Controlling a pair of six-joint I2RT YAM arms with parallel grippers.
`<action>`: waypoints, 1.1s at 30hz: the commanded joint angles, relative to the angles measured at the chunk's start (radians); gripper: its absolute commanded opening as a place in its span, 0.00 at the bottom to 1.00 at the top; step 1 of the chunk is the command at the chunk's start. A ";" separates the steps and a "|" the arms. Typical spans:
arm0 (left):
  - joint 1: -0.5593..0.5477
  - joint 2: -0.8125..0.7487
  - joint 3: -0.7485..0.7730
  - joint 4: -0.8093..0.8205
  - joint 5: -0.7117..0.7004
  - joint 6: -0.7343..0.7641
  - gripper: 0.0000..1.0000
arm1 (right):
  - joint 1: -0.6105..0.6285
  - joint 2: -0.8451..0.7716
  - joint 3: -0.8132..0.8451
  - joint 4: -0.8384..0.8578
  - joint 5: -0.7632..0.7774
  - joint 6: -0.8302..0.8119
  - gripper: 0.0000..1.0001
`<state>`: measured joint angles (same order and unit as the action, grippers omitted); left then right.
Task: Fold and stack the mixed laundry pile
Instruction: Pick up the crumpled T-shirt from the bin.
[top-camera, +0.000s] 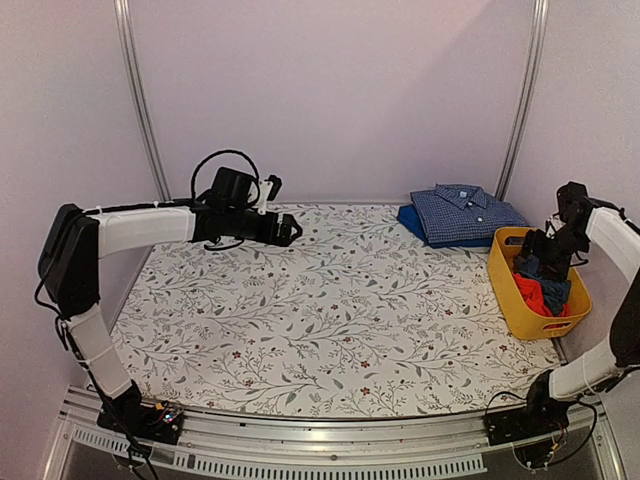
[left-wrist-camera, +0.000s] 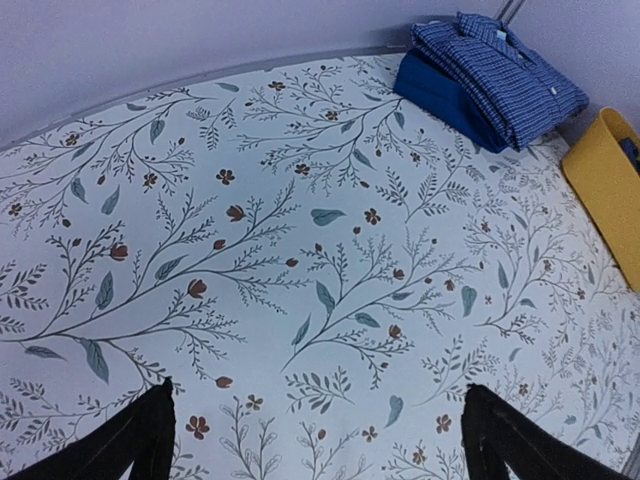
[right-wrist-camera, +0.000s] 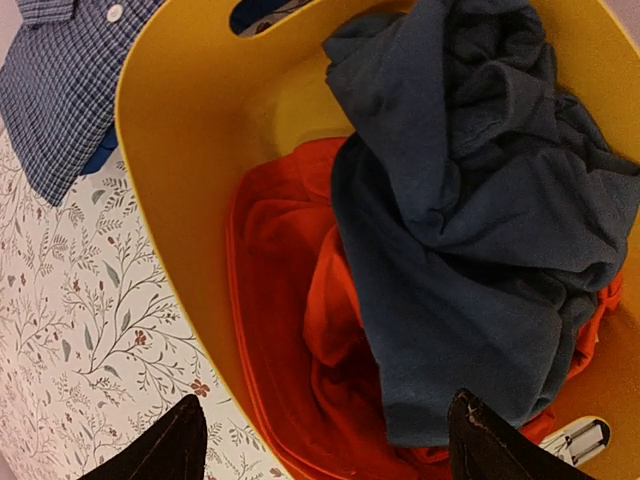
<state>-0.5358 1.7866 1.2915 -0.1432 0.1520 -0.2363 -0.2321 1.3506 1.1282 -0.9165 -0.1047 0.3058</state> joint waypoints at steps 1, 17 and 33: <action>0.006 0.034 -0.004 0.035 0.026 -0.021 1.00 | -0.078 0.040 0.012 0.078 0.079 0.041 0.82; 0.033 0.020 -0.016 0.012 -0.013 0.003 1.00 | -0.135 0.495 0.222 0.235 0.156 -0.031 0.63; 0.054 0.031 0.051 -0.007 -0.022 0.006 1.00 | -0.127 0.024 0.467 0.068 -0.158 -0.080 0.00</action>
<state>-0.5018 1.8214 1.3094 -0.1448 0.1413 -0.2291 -0.3637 1.4666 1.5078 -0.8238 -0.0700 0.2680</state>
